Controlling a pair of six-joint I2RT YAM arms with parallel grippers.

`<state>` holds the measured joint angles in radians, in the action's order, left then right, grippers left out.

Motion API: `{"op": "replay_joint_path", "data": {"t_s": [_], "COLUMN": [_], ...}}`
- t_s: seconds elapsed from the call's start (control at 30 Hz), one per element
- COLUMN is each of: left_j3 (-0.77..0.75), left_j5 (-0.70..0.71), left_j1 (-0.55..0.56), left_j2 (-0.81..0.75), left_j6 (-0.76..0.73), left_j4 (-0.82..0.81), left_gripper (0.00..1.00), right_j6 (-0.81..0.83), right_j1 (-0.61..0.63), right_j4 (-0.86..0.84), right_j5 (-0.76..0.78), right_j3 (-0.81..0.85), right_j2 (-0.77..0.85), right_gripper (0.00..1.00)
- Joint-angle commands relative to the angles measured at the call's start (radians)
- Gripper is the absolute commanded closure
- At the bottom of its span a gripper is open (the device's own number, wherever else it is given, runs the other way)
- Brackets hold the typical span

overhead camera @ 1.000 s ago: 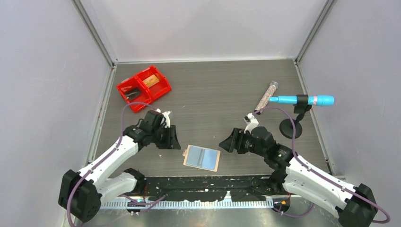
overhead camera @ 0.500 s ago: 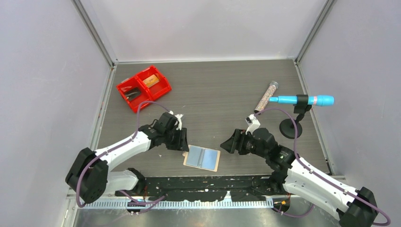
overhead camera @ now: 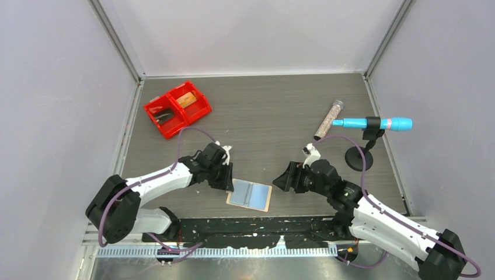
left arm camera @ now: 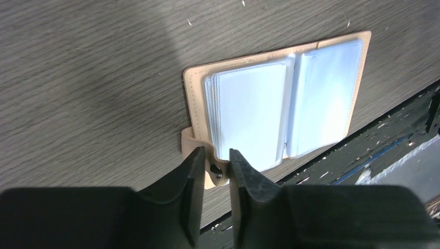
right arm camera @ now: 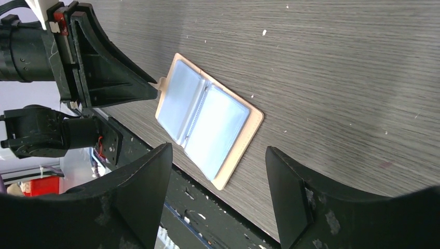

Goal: Take the credit cards out of the card holder
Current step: Remove the credit card from the card holder.

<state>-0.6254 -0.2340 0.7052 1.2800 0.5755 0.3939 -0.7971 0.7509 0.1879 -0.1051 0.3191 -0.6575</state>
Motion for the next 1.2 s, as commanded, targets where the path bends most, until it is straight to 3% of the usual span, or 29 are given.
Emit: {"op": "replay_joint_path", "data": {"t_s": [0.0,0.23,0.47,0.7,1.17], "left_j3": [0.03,0.07,0.161,0.211,0.287], "left_j5": [-0.004,-0.002,-0.054,-0.015,-0.002], "left_j1": [0.032,0.06,0.062,0.061,0.06], "left_j2": [-0.003,-0.087,-0.193,-0.265,-0.328], "left_j6": [0.038,0.106,0.208,0.236,0.261], "left_j4": [-0.054,-0.083,-0.233,-0.234,-0.245], "left_gripper": [0.81,1.0,1.0,1.0,1.0], "right_j6": [-0.013,-0.042,-0.075,-0.1,-0.145], "right_j1": [0.006,0.049,0.232,0.398,0.56], "right_j4": [-0.045,-0.05,-0.068,-0.071,0.068], "right_j5": [0.015,0.041,0.208,0.347,0.552], "right_j3": [0.002,0.037,0.126,0.259,0.501], "right_j2": [-0.008,-0.073,-0.234,-0.424,-0.796], "right_gripper": [0.27,0.27,0.25,0.25,0.11]}}
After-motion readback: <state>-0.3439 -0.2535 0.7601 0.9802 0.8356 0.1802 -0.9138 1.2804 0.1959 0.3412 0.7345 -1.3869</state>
